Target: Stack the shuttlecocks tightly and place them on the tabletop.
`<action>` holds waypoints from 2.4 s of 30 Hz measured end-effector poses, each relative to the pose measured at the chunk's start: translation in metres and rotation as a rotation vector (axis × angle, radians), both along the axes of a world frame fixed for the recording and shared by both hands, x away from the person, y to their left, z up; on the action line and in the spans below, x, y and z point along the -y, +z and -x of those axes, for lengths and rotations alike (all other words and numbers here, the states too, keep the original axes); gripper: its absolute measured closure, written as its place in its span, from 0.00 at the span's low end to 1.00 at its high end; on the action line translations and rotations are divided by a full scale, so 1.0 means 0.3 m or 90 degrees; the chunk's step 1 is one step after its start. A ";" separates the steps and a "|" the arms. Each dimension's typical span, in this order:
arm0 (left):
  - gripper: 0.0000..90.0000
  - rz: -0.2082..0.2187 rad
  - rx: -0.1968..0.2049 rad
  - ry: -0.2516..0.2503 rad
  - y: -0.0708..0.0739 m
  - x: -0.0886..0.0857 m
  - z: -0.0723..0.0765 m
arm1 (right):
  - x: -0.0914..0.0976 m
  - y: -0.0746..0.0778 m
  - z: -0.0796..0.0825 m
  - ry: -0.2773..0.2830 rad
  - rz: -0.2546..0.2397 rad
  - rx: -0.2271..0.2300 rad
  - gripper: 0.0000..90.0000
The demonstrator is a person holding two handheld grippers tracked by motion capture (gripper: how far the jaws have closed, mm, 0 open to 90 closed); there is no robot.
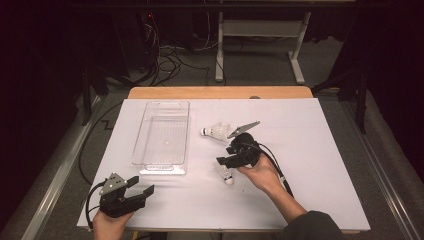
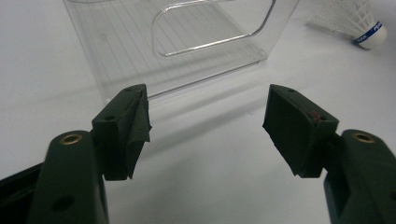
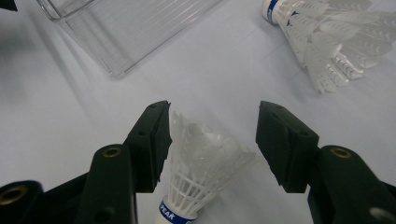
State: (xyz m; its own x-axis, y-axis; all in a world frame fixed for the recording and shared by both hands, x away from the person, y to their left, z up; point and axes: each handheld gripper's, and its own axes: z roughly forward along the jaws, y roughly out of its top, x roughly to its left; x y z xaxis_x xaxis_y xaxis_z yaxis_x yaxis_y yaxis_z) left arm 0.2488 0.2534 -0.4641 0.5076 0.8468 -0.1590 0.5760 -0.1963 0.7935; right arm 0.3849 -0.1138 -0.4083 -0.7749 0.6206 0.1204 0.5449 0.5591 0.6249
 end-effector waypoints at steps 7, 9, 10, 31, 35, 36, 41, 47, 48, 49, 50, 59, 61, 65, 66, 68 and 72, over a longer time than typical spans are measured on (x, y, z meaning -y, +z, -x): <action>0.36 0.001 -0.002 0.001 -0.001 0.000 -0.001 | -0.008 -0.007 -0.006 0.010 0.006 -0.015 0.54; 0.36 0.003 -0.002 0.002 -0.001 -0.001 -0.001 | -0.007 -0.007 -0.007 0.008 0.006 -0.018 0.55; 0.36 0.004 -0.002 0.002 -0.001 -0.002 -0.001 | -0.006 -0.006 -0.007 0.008 0.006 -0.019 0.56; 0.36 0.005 -0.001 0.001 -0.001 -0.001 -0.001 | 0.018 0.001 0.002 0.019 0.020 -0.027 0.77; 0.36 0.004 -0.001 0.001 -0.001 -0.001 -0.001 | 0.033 0.001 0.008 0.013 0.023 -0.031 0.79; 0.36 0.005 -0.002 0.001 -0.001 -0.001 -0.001 | 0.038 0.001 0.008 0.013 0.024 -0.032 0.79; 0.36 0.003 -0.002 0.001 -0.001 -0.001 -0.002 | 0.064 -0.001 0.015 0.009 0.022 -0.036 0.81; 0.36 0.002 -0.002 0.001 -0.001 0.000 -0.002 | 0.093 -0.002 0.026 0.005 0.018 -0.041 0.82; 0.36 0.002 -0.002 0.001 0.000 0.000 -0.001 | 0.096 -0.002 0.028 0.003 0.018 -0.041 0.83; 0.36 0.000 -0.001 0.001 0.000 0.001 -0.001 | 0.101 -0.003 0.031 0.003 0.017 -0.040 0.83; 0.36 -0.001 -0.001 0.000 0.000 0.001 -0.001 | 0.106 -0.006 0.034 0.004 0.016 -0.041 0.83; 0.36 -0.001 -0.001 -0.001 0.000 0.001 -0.001 | 0.141 -0.010 0.060 0.012 0.019 -0.053 0.86; 0.36 -0.001 -0.001 -0.001 0.000 0.001 -0.001 | 0.150 -0.012 0.067 0.014 0.020 -0.056 0.87; 0.36 -0.001 -0.001 0.000 0.000 0.002 -0.001 | 0.166 -0.018 0.078 0.018 0.021 -0.060 0.90; 0.36 -0.002 -0.001 0.000 0.000 0.002 -0.002 | 0.169 -0.019 0.080 0.020 0.023 -0.060 0.91; 0.36 -0.001 -0.001 0.000 0.000 0.002 -0.002 | 0.175 -0.020 0.086 0.023 0.026 -0.063 0.94; 0.36 -0.002 -0.002 0.000 0.000 0.002 -0.002 | 0.189 -0.023 0.094 0.027 0.029 -0.067 0.98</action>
